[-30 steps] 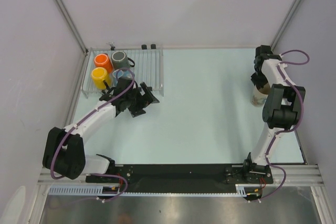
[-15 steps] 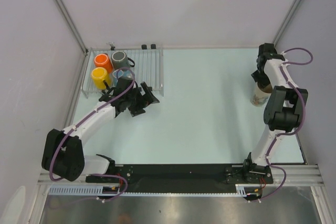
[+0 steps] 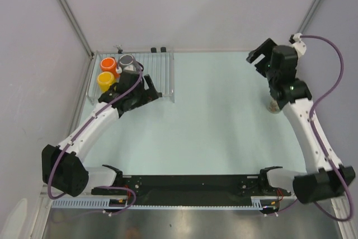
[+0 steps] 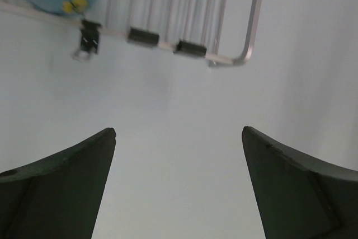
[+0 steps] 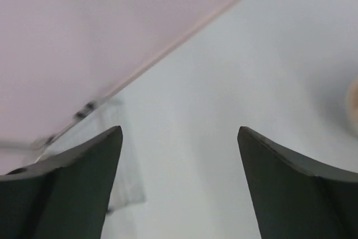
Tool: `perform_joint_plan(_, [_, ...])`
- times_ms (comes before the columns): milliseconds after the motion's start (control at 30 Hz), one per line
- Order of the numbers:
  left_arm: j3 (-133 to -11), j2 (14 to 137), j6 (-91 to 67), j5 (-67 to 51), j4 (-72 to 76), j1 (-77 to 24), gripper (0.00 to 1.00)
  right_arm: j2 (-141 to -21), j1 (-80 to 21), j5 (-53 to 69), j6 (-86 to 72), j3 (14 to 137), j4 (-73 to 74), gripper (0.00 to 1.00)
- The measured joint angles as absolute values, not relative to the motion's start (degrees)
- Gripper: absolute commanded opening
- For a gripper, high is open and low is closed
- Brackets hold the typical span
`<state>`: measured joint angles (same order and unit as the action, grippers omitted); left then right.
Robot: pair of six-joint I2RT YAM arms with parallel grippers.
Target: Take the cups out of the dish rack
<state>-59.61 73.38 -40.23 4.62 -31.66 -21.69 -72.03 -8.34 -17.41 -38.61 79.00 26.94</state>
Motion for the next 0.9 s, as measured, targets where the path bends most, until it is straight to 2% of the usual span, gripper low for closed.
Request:
perform_joint_plan(133, [-67.7, 74.2, -36.0, 16.5, -35.4, -21.7, 1.0, -62.9, -16.4, -14.7, -36.3, 70.1, 19.9, 1.0])
perform_joint_plan(333, [-69.8, 78.2, -34.0, 28.3, -38.7, -21.5, 1.0, -61.8, -25.7, -14.8, -34.2, 63.3, 18.1, 1.0])
perform_joint_plan(600, [-77.1, 86.6, -32.9, 34.4, -37.6, -18.5, 1.0, -62.6, -41.1, -16.3, -31.0, 57.8, 18.0, 1.0])
perform_joint_plan(900, [-85.3, 98.4, -31.5, 32.7, -35.2, -13.5, 1.0, -62.8, -45.2, -17.8, -30.3, 54.4, 16.8, 1.0])
